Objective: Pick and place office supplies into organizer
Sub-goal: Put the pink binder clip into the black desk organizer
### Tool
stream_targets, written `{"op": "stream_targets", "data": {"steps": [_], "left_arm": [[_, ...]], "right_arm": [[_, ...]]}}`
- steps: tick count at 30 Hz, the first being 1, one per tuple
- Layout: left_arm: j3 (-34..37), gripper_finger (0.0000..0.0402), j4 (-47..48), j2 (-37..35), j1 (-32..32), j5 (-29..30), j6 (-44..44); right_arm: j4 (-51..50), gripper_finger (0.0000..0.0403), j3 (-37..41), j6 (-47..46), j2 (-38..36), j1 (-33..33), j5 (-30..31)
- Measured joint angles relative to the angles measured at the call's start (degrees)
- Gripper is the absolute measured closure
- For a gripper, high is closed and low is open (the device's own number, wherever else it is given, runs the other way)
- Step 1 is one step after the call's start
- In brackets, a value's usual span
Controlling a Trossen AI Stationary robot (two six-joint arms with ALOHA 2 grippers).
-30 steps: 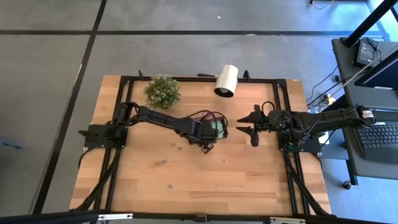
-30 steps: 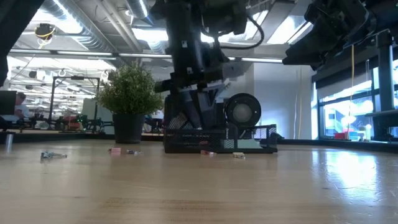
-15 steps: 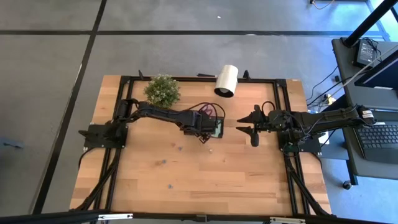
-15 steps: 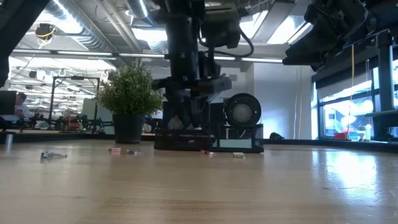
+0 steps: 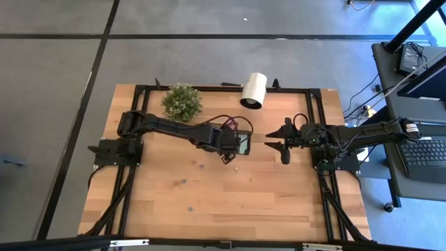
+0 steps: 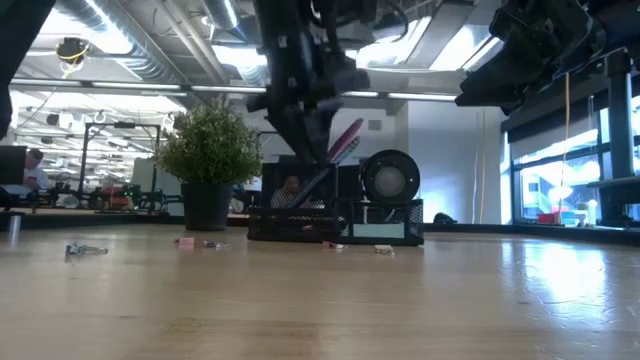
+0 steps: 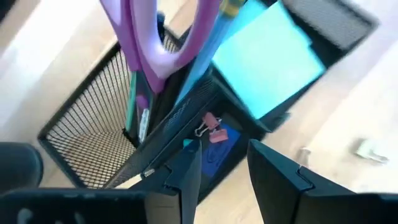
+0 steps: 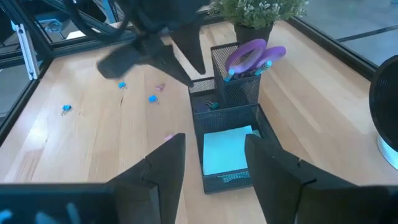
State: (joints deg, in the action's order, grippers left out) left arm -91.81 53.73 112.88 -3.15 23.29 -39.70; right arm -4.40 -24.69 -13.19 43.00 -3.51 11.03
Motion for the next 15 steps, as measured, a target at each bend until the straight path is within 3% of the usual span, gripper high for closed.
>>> {"op": "stream_targets", "data": {"steps": [8,15], "left_arm": [[-0.08,0.0257,-6.47,-0.48,-2.68,-7.27,0.47],[0.13,0.0247,-6.36,2.30,-4.86,-7.83,-0.01]], "right_arm": [[0.15,0.0232,0.00,-0.04,0.00,0.02,-0.02],[0.23,0.0232,0.00,-0.24,0.00,0.01,-0.02]]}}
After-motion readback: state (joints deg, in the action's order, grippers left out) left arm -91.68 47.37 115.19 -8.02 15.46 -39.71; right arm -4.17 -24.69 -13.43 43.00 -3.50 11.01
